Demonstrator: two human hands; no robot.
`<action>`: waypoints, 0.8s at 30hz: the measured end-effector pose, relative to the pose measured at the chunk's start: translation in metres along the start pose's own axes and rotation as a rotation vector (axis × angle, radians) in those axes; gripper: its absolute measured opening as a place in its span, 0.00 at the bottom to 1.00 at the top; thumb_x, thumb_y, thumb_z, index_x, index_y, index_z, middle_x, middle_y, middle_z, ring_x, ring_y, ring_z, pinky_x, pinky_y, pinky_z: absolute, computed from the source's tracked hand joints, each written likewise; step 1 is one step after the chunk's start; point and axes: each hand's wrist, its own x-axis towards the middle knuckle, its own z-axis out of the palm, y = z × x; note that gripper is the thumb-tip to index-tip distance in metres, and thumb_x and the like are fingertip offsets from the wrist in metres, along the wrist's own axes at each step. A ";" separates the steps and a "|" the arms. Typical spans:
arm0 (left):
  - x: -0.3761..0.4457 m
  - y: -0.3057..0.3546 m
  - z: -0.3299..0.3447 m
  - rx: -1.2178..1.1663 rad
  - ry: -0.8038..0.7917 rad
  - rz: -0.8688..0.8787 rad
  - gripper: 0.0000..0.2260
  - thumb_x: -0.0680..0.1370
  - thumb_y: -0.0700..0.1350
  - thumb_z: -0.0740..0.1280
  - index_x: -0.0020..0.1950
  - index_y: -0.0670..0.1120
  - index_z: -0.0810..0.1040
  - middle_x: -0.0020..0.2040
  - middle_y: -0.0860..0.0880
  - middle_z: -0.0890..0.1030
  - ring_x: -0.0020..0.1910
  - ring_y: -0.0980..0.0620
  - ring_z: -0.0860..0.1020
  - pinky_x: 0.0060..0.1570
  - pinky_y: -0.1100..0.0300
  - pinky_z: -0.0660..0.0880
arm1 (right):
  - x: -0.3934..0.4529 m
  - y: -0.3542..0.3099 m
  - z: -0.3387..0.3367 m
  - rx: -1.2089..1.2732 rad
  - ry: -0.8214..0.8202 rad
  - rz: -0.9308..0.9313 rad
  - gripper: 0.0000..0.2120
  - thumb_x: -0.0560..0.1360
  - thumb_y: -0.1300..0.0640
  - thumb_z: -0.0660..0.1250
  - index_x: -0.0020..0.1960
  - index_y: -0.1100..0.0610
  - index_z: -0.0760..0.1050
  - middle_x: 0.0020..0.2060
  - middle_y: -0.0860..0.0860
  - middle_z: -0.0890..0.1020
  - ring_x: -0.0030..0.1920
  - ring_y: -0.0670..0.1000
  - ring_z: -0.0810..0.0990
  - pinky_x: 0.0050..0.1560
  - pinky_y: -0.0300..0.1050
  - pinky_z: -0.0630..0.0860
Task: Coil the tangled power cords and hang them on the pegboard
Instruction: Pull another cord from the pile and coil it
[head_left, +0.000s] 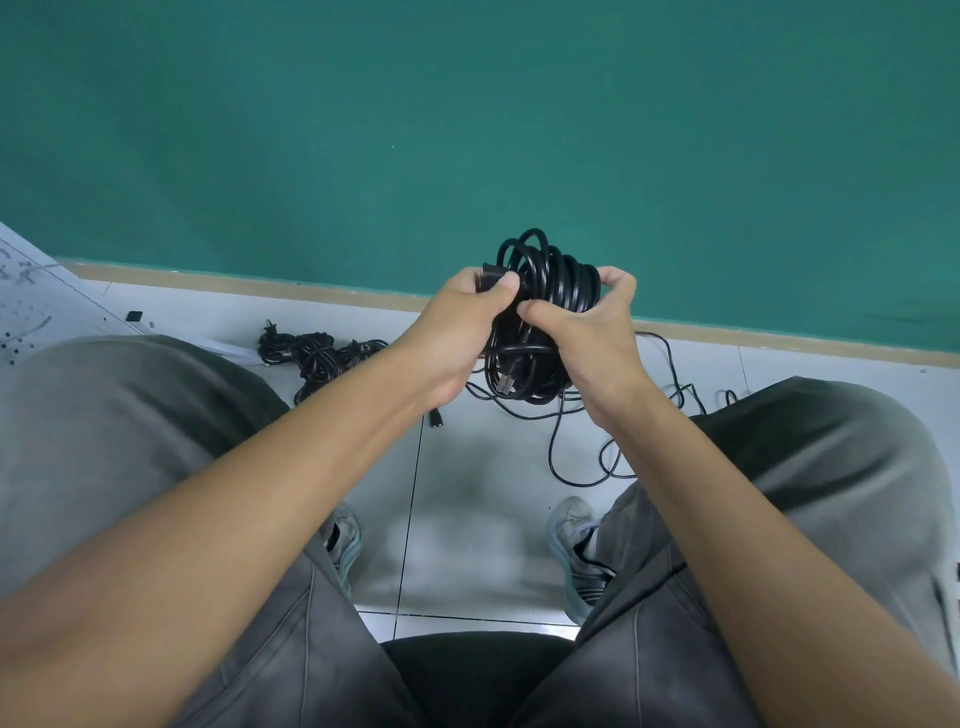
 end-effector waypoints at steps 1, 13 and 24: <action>0.002 -0.002 -0.001 0.100 0.027 0.038 0.09 0.86 0.48 0.62 0.59 0.45 0.77 0.59 0.44 0.83 0.61 0.45 0.81 0.68 0.43 0.74 | 0.001 0.000 -0.002 -0.016 0.001 -0.007 0.31 0.72 0.62 0.75 0.65 0.50 0.59 0.45 0.51 0.81 0.41 0.51 0.83 0.50 0.52 0.84; 0.002 -0.001 -0.016 0.631 0.179 0.689 0.14 0.81 0.49 0.65 0.50 0.38 0.81 0.53 0.46 0.77 0.52 0.50 0.76 0.57 0.51 0.75 | 0.006 0.001 -0.013 0.029 -0.241 0.105 0.21 0.70 0.63 0.73 0.61 0.53 0.73 0.48 0.52 0.83 0.48 0.53 0.84 0.57 0.61 0.82; 0.004 0.011 -0.031 0.713 0.052 0.572 0.10 0.83 0.52 0.62 0.51 0.47 0.76 0.34 0.57 0.78 0.36 0.51 0.74 0.41 0.51 0.72 | 0.012 0.003 -0.024 0.048 -0.385 0.193 0.21 0.74 0.62 0.75 0.64 0.55 0.73 0.49 0.54 0.84 0.49 0.55 0.85 0.59 0.59 0.80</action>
